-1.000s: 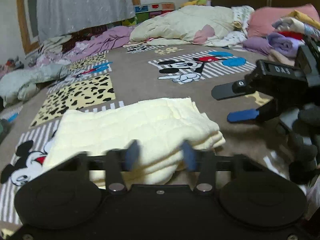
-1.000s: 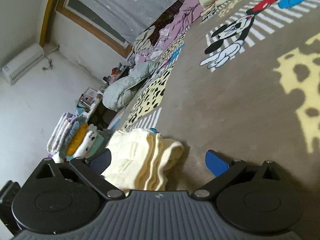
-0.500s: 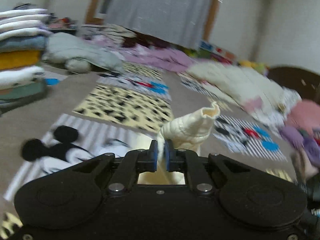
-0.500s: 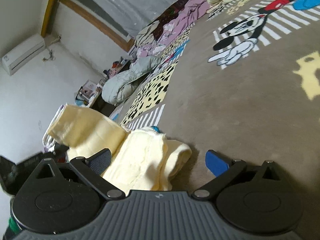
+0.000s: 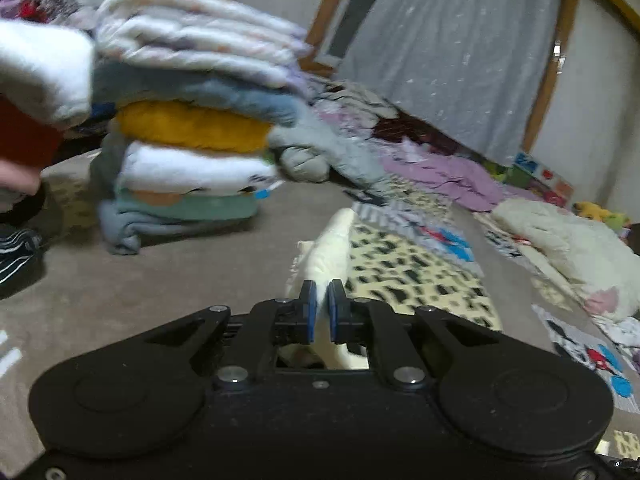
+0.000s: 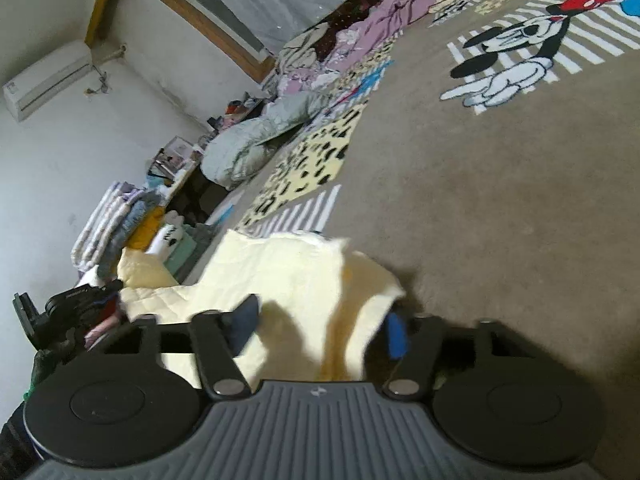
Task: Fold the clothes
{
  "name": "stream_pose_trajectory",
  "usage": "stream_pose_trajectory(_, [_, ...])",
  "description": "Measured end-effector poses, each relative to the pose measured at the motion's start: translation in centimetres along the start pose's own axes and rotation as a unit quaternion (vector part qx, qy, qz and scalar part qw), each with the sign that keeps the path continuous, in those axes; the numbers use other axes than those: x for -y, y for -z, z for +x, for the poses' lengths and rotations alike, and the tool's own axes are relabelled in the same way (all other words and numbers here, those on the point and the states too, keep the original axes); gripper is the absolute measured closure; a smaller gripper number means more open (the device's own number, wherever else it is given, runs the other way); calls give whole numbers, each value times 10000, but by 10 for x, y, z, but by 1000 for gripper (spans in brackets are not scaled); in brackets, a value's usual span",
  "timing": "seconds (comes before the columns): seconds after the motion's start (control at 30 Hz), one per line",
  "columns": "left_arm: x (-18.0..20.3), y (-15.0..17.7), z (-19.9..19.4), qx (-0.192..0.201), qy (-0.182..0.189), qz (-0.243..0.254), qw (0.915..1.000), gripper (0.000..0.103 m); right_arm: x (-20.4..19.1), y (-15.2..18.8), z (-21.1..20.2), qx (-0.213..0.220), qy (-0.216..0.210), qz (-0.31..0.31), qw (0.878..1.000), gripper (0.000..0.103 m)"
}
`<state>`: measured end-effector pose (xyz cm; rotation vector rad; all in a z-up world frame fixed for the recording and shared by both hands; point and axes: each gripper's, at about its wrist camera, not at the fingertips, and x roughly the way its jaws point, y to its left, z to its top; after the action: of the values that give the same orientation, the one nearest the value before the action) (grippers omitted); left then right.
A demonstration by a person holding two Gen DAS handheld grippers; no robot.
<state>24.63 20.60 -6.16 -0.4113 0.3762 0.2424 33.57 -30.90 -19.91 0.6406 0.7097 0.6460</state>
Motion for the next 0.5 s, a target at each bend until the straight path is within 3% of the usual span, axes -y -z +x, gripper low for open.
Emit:
stream_pose_trajectory(0.07, [-13, 3, 6, -42, -71, -67, 9999, 98, -1, 0, 5, 4, 23, -4, 10000, 57])
stream_pose_trajectory(0.2, [-41, 15, 13, -96, -195, -366, 9991, 98, -1, -2, 10, 5, 54, 12, 10000, 60])
stream_pose_trajectory(0.3, [-65, 31, 31, -683, -624, -772, 9927, 97, 1, -5, 12, -26, 57, 41, 10000, 61])
stream_pose_trajectory(0.37, [-73, 45, 37, -1079, -1027, -754, 9860, 96, 1, -5, 12, -32, 42, 49, 10000, 61])
stream_pose_trajectory(0.5, [-62, 46, 18, -907, -1171, -668, 9867, 92, 3, -6, 10, -3, 2, 135, 9999, 62])
